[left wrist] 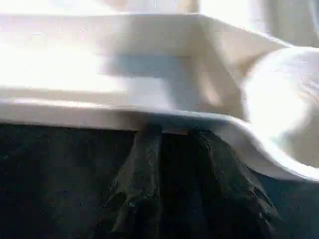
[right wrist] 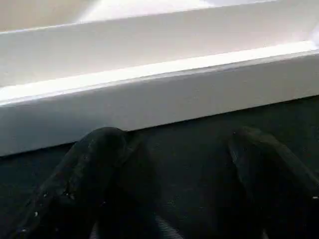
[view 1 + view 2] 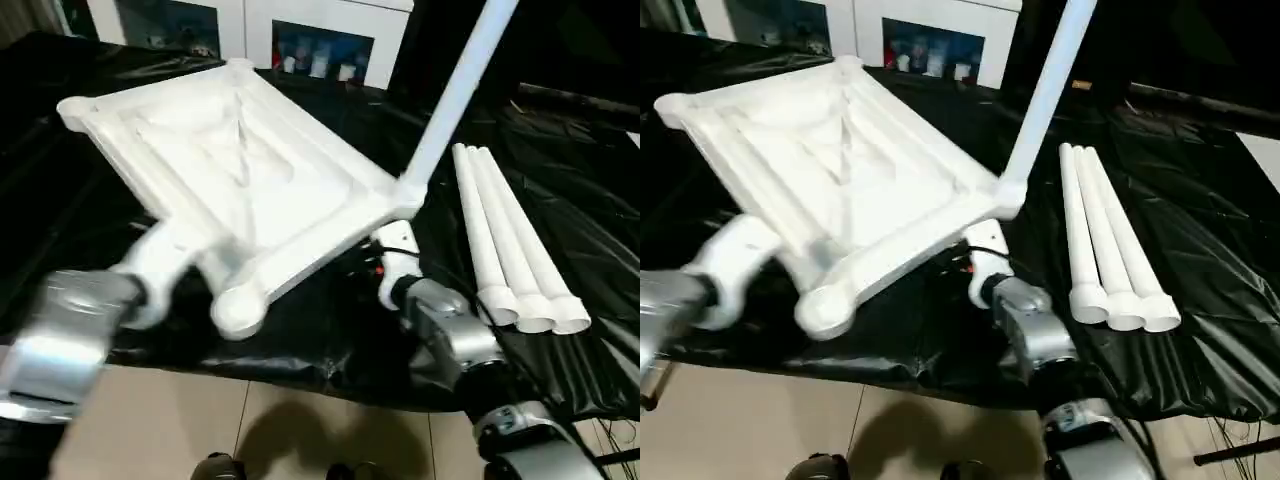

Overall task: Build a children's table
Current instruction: Rotate table base, then pick table leg

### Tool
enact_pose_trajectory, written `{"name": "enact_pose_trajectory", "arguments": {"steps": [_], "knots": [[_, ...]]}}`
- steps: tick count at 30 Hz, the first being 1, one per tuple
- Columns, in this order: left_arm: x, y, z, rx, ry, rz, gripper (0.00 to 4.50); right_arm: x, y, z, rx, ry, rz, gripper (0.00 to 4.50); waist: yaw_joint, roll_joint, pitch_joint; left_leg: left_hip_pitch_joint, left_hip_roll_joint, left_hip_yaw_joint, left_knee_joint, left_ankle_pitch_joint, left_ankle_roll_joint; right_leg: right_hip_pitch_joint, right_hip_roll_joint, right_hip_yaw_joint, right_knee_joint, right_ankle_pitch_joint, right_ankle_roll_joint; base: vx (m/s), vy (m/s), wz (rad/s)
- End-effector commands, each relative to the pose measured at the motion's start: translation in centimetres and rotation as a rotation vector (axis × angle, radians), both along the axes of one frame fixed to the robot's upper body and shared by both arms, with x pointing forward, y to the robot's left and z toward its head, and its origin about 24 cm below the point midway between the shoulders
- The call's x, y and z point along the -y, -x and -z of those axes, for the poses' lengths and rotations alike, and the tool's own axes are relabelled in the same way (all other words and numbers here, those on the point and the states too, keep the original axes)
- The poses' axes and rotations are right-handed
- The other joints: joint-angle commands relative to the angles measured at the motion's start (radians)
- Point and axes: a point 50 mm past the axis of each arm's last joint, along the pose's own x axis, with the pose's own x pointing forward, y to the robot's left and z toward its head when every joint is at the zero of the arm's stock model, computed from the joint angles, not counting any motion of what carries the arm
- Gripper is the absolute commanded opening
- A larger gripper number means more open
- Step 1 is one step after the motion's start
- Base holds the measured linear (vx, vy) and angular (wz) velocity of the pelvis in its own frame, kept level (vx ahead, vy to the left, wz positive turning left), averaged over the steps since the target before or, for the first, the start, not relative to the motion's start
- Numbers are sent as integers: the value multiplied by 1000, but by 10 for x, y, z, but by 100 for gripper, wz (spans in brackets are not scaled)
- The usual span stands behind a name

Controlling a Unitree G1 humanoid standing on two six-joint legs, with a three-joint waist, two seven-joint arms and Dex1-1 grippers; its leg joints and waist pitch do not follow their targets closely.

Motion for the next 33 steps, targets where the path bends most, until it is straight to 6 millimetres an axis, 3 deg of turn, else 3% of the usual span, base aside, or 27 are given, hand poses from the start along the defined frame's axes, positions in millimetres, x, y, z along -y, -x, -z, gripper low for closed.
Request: {"name": "enact_pose_trajectory", "arguments": {"steps": [1,6,7,8,9,10,11,12,14,16,17,18,19,22,24,25,26,28,32,33], "knots": [[16,-8,-1,43,30,45,126,-3,-2,-10,53,-11,-13,393,-1,18,-72,29,40,-18,-69,-186,-16,37,-72,53,-75,-185,-171,0,0,0],[37,-37,-1,164,80,-9,126,26,-4,-25,116,82,170,393,6,15,-75,25,38,-21,-69,-162,-20,38,-70,52,-76,-179,-140,0,0,0],[39,-38,-2,170,86,-11,126,29,-3,-26,117,91,183,393,9,22,-78,31,37,-19,-67,-158,-25,37,-67,52,-74,-158,-133,0,0,0],[43,-43,-2,194,98,-17,126,36,-2,-30,119,106,217,393,8,19,-82,32,36,-20,-66,-154,-24,37,-65,51,-71,-129,-134,0,0,0],[48,-50,-4,223,103,-22,126,45,2,-38,106,75,217,393,7,28,-79,26,33,-21,-67,-152,-21,42,-61,52,-71,-116,-130,0,0,0],[51,-53,-4,237,104,-25,126,49,4,-41,99,51,205,393,11,20,-83,30,36,-21,-65,-155,-12,42,-62,52,-71,-85,-126,0,0,0],[52,-55,-4,244,105,-27,126,51,5,-43,96,38,198,393,9,17,-87,19,35,-25,-66,-136,-6,51,-67,48,-64,-68,-131,0,0,0],[54,-58,-6,264,111,-22,126,55,6,-47,102,31,212,393,10,34,-87,20,34,-25,-65,-137,-6,49,-67,49,-64,-62,-134,0,0,0],[57,-60,-7,284,117,-16,126,60,6,-52,120,39,230,393,5,25,-89,17,34,-25,-63,-137,0,52,-67,49,-67,-46,-145,0,0,0],[65,-58,-12,295,157,20,126,71,7,-62,154,70,281,393,0,27,-90,19,35,-24,-60,-136,2,50,-68,48,-66,-49,-162,0,0,0],[67,-58,-13,294,168,29,126,73,7,-64,156,73,294,393,2,40,-90,20,34,-24,-59,-134,1,50,-68,50,-64,-43,-168,0,0,0],[73,-52,-15,280,223,94,133,81,5,-69,135,78,364,422,0,39,-89,22,34,-23,-60,-134,1,49,-66,49,-67,-42,-170,0,0,0],[73,-52,-15,280,223,94,133,81,5,-69,135,78,364,429,0,33,-91,22,35,-23,-59,-122,3,51,-65,48,-62,-25,-179,0,0,0],[82,-45,-22,272,305,212,133,93,-2,-74,35,103,428,443,2,33,-88,24,33,-21,-60,-133,0,50,-63,49,-66,-54,-185,0,0,0],[83,-44,-25,265,330,235,133,96,-5,-75,10,113,438,443,3,34,-86,25,35,-20,-60,-152,-11,47,-65,49,-68,-80,-175,0,0,0],[86,-42,-29,263,348,270,133,100,-10,-76,-17,129,469,443,1,27,-85,25,34,-20,-61,-157,-16,47,-65,48,-70,-99,-171,0,0,0],[88,-41,-32,262,359,293,133,103,-14,-77,-35,139,490,443,0,29,-86,25,33,-21,-60,-159,-20,47,-65,48,-68,-113,-171,0,0,0],[93,-39,-39,269,391,330,133,112,-22,-77,-97,173,560,443,-1,21,-84,27,33,-18,-59,-162,-32,44,-67,49,-72,-153,-164,0,0,0],[94,-39,-41,268,430,323,133,119,-28,-76,-154,167,594,443,3,24,-88,25,32,-17,-56,-131,-35,47,-66,49,-66,-114,-153,0,0,0],[93,-37,-40,264,422,332,133,124,-29,-75,-172,176,623,443,4,17,-88,21,31,-18,-55,-96,-24,51,-66,48,-59,-67,-154,0,0,0]]}}
